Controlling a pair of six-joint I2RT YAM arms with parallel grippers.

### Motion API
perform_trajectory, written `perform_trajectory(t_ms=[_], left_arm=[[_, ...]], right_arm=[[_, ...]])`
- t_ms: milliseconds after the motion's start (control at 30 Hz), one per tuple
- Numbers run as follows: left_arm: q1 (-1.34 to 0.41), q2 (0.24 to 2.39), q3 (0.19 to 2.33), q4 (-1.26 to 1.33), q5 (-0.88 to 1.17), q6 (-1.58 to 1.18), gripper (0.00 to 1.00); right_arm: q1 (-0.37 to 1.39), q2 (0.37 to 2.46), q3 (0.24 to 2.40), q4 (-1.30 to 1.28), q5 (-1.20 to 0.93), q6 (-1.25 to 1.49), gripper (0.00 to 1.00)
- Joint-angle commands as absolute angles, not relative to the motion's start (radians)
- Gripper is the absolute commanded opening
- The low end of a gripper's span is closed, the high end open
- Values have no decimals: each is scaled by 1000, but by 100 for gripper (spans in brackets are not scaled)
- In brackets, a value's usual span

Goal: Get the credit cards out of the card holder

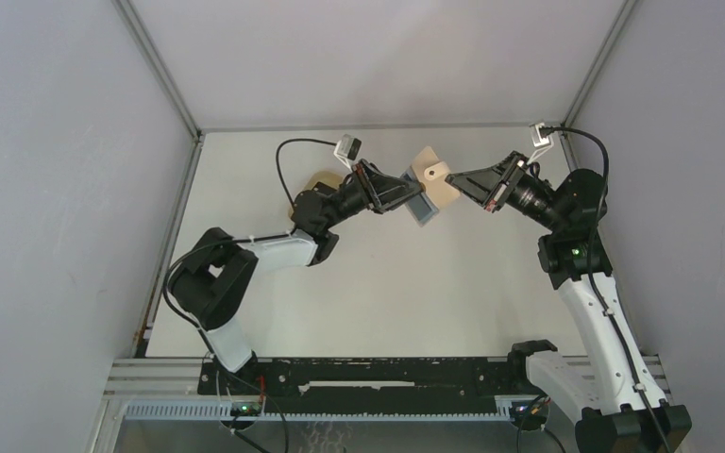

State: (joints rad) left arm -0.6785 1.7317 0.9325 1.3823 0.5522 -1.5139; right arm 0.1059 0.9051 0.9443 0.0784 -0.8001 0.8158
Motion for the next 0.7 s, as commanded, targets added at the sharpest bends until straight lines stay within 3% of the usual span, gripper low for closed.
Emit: perform_trajectory(t_ms=[0, 667], left_arm=[[-681, 1747, 1002, 1431, 540, -1532, 32], [-685, 1716, 1075, 1433, 623, -1584, 32]], right_arm=[[107, 882, 952, 140, -819, 833, 0], [102, 888, 912, 138, -812, 813, 0]])
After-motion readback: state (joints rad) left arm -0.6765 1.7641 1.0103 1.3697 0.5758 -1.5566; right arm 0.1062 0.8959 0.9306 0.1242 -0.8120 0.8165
